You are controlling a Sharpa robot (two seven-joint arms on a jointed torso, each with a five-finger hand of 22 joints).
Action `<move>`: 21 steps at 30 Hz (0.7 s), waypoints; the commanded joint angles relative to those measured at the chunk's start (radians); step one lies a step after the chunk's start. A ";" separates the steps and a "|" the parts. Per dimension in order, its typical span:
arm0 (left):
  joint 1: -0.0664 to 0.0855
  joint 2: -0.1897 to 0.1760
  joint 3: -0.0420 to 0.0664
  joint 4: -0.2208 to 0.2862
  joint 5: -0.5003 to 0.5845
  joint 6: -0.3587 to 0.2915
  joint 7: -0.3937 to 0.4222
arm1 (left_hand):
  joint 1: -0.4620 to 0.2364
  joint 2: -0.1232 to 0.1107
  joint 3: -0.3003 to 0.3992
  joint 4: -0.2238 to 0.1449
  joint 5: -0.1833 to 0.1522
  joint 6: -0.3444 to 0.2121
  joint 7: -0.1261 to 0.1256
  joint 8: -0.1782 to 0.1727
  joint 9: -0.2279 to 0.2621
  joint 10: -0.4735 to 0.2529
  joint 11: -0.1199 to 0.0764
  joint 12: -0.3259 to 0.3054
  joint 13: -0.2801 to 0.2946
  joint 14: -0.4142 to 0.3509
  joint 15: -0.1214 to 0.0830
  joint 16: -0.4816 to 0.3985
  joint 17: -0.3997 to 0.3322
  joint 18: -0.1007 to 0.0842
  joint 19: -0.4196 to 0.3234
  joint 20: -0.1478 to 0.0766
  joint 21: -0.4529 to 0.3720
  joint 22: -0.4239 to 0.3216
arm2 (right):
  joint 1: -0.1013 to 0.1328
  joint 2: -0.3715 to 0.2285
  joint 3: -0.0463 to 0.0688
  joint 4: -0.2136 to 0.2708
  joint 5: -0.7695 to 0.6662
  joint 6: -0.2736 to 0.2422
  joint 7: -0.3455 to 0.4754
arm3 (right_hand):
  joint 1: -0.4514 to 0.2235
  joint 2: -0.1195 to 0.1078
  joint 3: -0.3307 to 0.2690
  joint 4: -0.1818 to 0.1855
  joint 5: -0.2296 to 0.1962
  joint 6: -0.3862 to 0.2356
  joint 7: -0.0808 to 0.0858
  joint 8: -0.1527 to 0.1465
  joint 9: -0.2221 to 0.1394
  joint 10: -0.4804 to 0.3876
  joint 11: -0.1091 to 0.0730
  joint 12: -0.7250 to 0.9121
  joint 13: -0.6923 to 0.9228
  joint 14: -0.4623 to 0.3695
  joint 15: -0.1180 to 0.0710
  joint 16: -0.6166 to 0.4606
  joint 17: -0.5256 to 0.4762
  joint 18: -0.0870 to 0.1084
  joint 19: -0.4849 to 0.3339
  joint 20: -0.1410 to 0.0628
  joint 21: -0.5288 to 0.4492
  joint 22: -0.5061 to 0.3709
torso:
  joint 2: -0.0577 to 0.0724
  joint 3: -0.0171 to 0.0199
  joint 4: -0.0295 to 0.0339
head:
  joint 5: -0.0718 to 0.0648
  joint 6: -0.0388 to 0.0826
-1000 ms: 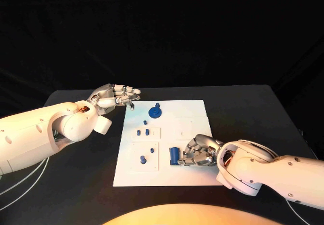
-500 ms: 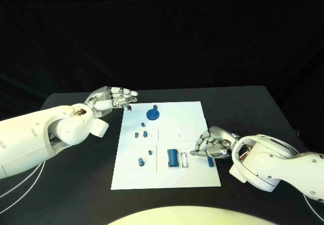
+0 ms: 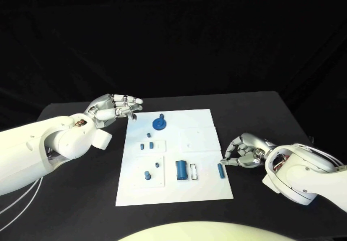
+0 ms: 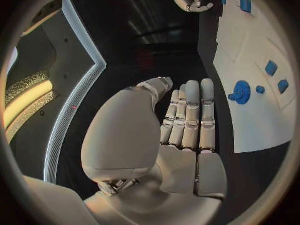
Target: Assemble the parts on the task board
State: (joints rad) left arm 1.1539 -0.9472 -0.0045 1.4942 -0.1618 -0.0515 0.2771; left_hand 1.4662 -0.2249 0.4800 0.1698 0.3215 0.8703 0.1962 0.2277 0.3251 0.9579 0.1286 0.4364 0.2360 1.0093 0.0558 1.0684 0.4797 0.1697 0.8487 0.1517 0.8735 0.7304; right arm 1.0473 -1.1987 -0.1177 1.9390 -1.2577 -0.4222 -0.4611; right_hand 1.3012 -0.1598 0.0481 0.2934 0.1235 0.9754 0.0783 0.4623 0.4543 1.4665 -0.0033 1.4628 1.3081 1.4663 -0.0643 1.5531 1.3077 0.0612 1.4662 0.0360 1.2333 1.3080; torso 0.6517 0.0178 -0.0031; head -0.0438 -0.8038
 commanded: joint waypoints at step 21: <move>0.000 0.002 -0.001 0.002 0.007 0.021 0.017 | -0.011 0.002 -0.005 0.003 0.000 -0.005 0.000 0.006 -0.001 -0.007 0.001 0.005 -0.001 0.001 0.003 -0.006 0.002 0.013 0.001 0.006 -0.006 -0.003 | -0.070 0.069 -0.002 -0.043 -0.117 0.091 -0.069 | -0.011 -0.002 0.016 -0.001 -0.015 0.033 -0.010 0.010 0.007 0.055 -0.002 0.012 0.190 0.094 -0.002 0.000 0.213 -0.009 0.036 0.007 0.024 0.194 | 0.001 0.0001 0.0009 | 0.006 -0.013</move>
State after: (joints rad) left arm 1.1536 -0.9469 -0.0055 1.4943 -0.1605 -0.0493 0.2810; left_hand 1.4663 -0.2249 0.4801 0.1697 0.3215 0.8703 0.1962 0.2277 0.3253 0.9579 0.1286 0.4364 0.2362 1.0093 0.0558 1.0684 0.4807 0.1696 0.8486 0.1517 0.8735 0.7284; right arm 0.9840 -1.1334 -0.1166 1.8989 -1.3398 -0.3706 -0.5151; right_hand 1.3003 -0.1607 0.0612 0.2911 0.1121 1.0026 0.0662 0.4795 0.4653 1.4665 -0.0034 1.4691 1.3081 1.4664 -0.0644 1.5531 1.3075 0.0611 1.4662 0.0360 1.2518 1.3077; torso 0.6535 0.0172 -0.0017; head -0.0386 -0.8159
